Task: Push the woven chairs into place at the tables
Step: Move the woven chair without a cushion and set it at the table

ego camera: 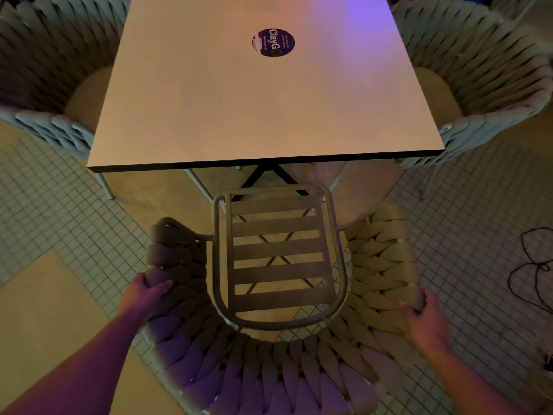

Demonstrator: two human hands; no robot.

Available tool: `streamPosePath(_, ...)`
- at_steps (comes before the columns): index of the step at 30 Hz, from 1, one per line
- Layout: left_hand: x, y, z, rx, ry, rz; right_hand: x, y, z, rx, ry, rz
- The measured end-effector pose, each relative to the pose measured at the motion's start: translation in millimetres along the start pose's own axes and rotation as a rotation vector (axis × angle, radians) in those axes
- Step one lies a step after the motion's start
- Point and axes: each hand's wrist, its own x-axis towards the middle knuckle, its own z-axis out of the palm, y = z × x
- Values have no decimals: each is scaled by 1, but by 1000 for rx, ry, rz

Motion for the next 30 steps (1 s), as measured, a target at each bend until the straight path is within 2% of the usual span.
streamPosePath(30,3,-4,-2,16,-27,10,-7,-1,-1,-20,13,-1)
